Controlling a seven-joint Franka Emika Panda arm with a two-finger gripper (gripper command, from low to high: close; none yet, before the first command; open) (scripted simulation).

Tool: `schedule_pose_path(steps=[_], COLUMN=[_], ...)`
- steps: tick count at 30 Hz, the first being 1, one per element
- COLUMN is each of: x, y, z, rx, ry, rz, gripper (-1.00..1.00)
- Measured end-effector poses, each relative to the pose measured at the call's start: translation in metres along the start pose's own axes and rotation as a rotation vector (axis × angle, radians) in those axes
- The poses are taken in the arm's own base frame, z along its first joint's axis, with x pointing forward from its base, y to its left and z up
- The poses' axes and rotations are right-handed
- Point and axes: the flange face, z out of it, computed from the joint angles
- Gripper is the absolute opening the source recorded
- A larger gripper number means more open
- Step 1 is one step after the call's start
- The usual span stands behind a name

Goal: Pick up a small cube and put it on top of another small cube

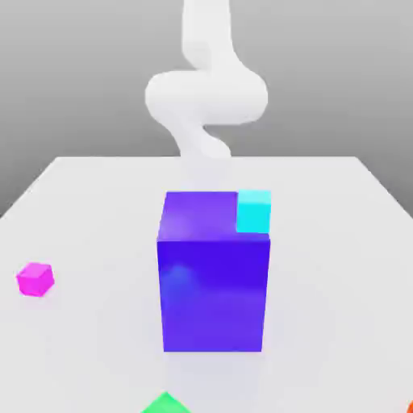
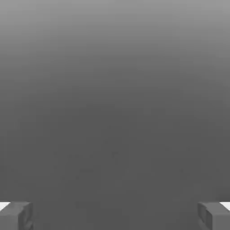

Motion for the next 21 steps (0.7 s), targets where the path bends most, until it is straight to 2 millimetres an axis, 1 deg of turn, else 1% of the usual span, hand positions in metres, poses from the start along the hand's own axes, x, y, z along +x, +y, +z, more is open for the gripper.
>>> schedule_pose_path(steps=[2,5,8,11,14,16,17,18,21], x=[0.022,0.047,0.063,0.070,0.065,0.055,0.049,0.043,0.011], y=[0.032,0.089,0.155,0.230,0.308,0.360,0.388,0.422,0.496], z=[0.047,0.108,0.158,0.198,0.227,0.241,0.245,0.245,0.250], rx=[-0.071,-0.172,-0.273,-0.375,-0.478,-0.548,-0.584,-0.622,-0.731], ry=[-0.016,-0.029,-0.030,-0.020,0.000,0.019,0.033,0.055,0.099], rz=[0.136,0.335,0.535,0.738,0.943,1.078,1.150,1.237,1.436], gripper=[0.00,0.00,0.00,0.00,0.00,0.00,0.00,0.00,0.00])
